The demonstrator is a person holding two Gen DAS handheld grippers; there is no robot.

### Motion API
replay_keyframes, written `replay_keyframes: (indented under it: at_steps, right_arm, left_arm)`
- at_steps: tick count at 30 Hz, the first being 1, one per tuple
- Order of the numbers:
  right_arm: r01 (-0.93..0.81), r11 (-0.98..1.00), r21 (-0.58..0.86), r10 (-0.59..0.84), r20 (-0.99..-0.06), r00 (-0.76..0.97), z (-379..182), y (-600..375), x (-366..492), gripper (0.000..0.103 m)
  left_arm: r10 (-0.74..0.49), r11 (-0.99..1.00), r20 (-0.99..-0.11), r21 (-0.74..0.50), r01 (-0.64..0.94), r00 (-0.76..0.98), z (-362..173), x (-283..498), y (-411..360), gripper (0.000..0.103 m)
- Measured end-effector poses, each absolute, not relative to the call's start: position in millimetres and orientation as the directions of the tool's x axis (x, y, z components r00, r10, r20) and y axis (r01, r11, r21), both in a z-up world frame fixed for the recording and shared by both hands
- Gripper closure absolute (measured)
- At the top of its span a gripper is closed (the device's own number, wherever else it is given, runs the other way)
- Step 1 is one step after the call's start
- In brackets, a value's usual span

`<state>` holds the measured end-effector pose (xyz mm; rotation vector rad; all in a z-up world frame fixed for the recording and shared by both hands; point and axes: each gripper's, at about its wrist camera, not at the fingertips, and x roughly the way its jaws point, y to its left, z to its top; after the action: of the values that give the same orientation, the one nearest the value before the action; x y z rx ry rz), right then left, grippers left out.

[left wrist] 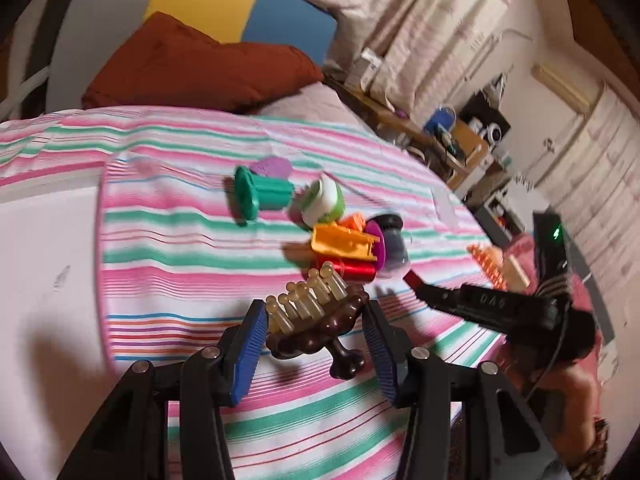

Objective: Organize rigid objects
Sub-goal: 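Grasp the brown comb with the left gripper while the right gripper holds the red piece, then carry the brown comb into the white tray and open the left gripper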

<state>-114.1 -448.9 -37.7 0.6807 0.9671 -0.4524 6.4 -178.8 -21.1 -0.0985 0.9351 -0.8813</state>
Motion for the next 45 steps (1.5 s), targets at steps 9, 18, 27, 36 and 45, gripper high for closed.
replay_keyframes:
  at_steps: [9, 18, 27, 36, 45]
  right_arm:
    - [0.610, 0.722, 0.326, -0.049, -0.855, 0.516, -36.2, -445.7, -112.1, 0.071]
    - [0.543, 0.775, 0.322, -0.066, -0.814, 0.577, -21.9, -429.2, -109.8, 0.071]
    - [0.552, 0.782, 0.289, -0.088, -0.826, 0.557, -25.0, -426.7, -106.7, 0.071]
    - [0.556, 0.788, 0.264, -0.091, -0.843, 0.529, -30.6, -426.3, -102.5, 0.071]
    - [0.547, 0.794, 0.265, -0.085, -0.843, 0.531, -30.4, -425.5, -101.8, 0.071]
  left_arm:
    - [-0.675, 0.724, -0.624, -0.459, 0.515, 0.393, -2.7, 29.5, -118.4, 0.054]
    - [-0.607, 0.794, -0.634, -0.516, 0.323, 0.479, -16.9, 80.7, -49.2, 0.054]
    - [-0.505, 0.855, -0.693, -0.483, 0.188, 0.515, -34.9, 141.2, -14.1, 0.062]
    - [-0.424, 0.897, -0.724, -0.420, 0.139, 0.544, -34.2, 171.0, 1.9, 0.069]
    - [-0.361, 0.927, -0.699, -0.340, 0.157, 0.617, -10.6, 139.7, 7.1, 0.064]
